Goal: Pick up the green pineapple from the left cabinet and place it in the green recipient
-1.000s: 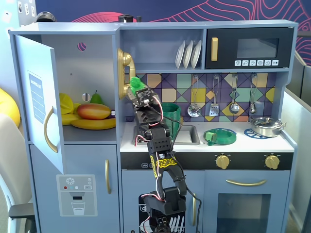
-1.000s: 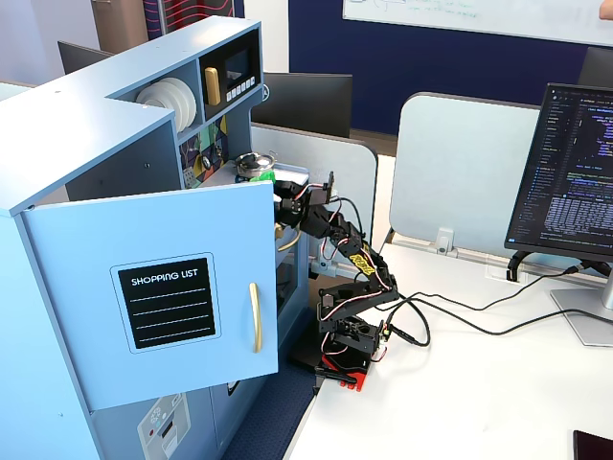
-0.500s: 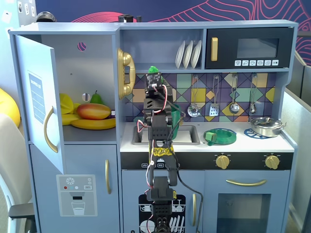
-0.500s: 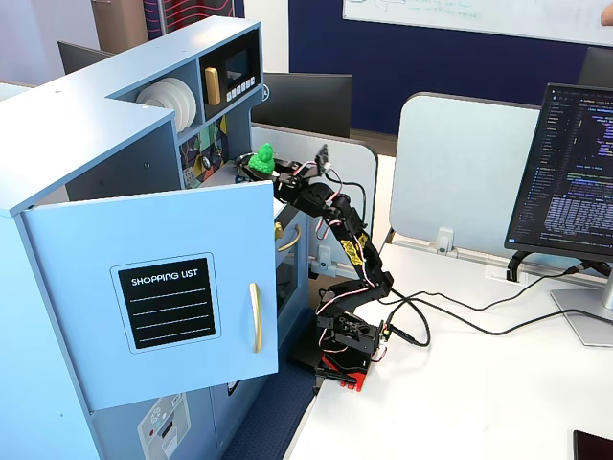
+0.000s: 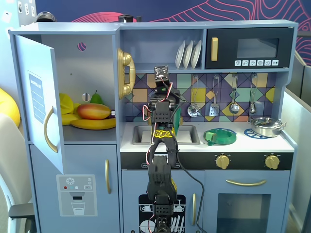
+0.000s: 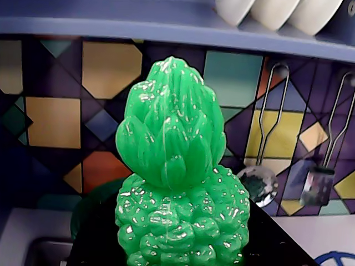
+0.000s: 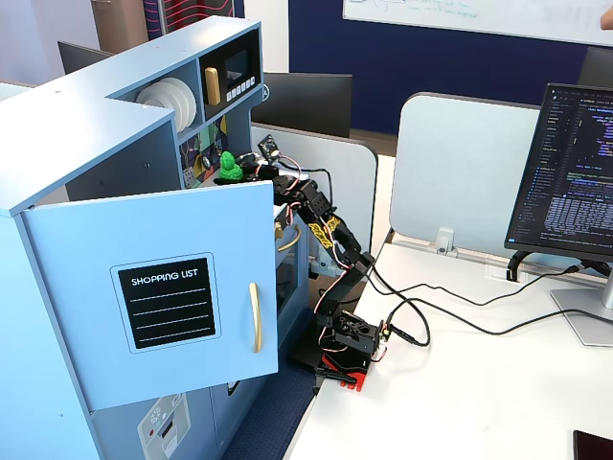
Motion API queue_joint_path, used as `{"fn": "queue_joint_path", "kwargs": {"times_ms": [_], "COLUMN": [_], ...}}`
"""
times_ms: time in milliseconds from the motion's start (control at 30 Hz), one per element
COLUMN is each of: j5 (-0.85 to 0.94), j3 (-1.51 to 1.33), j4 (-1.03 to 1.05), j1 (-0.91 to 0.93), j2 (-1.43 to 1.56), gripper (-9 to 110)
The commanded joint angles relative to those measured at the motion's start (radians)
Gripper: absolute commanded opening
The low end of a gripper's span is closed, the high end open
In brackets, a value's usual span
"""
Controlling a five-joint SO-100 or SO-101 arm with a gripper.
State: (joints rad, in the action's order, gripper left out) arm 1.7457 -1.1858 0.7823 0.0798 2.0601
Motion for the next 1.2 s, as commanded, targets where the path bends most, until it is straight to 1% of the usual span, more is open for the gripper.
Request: {"fn": "queue_joint_path", "kwargs": {"times_ms": [0, 267, 700, 900, 1133, 1167], "j5": [0.008, 0.018, 0.057, 0.087, 0.109, 0.11], "j3": [0.083, 0.178, 0.334, 0.376, 0.405, 0.405], "j4": [-0.04, -0.114, -0.176, -0.215, -0.213, -0.21], "j1": [0.011, 0.014, -0.003, -0.015, -0.037, -0.037], "j2": [-0.064, -0.218, -0.453, -0.538, -0.589, -0.592], "gripper": [0, 0, 0, 0, 0, 4]}}
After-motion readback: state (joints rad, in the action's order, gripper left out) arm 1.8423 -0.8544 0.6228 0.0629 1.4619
